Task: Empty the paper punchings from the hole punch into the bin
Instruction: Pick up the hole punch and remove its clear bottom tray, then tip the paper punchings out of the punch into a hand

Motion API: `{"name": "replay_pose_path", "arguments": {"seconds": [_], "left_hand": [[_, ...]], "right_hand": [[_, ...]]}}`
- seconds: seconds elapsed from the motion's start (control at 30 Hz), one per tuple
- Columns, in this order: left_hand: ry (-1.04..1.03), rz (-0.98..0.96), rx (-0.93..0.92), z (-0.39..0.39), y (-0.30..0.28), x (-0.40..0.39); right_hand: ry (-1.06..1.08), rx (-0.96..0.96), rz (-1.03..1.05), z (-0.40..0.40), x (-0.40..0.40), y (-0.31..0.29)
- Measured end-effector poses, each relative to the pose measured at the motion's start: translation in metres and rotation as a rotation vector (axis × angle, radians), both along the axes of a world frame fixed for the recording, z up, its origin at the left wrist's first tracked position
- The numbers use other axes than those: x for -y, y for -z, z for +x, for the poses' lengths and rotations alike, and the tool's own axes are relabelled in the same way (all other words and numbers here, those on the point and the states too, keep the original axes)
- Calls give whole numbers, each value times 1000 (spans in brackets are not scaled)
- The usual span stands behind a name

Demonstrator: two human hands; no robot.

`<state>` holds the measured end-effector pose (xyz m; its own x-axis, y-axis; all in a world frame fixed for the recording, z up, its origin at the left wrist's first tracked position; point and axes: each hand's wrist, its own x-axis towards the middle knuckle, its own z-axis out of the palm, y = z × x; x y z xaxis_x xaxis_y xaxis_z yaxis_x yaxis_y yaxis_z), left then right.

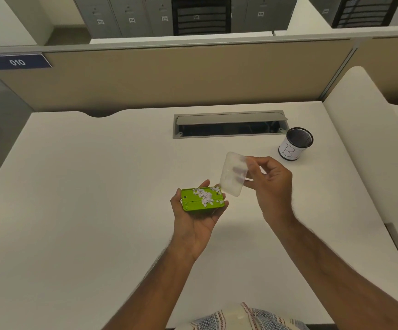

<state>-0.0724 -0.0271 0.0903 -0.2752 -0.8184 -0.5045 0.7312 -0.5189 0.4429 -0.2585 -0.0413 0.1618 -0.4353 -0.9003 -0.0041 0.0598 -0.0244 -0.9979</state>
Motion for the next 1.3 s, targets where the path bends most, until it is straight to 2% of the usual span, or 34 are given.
{"name": "replay_pose_path", "arguments": {"seconds": [0.23,0.43,0.6,0.8,1.13,1.2,1.3], "left_hand": [[5,-23,-23,5,-3,1],[-5,-25,-31,9,-3,-2],[-8,-31,-34,14,0,-5],[-14,-27,-25,18,4,-6],[-20,-15,-13,20,5,-7],[-12,-14,-4,19,5,-7],[2,-14,22,16,4,-7]], "right_hand": [[125,367,143,-16,7,23],[218,370,342,-21,-4,72],[206,430,513,-15,-23,112],[194,450,604,-9,-38,141],[163,287,670,-21,-56,158],[172,338,636,-22,-53,149],[113,616,522,-14,-43,126]]}}
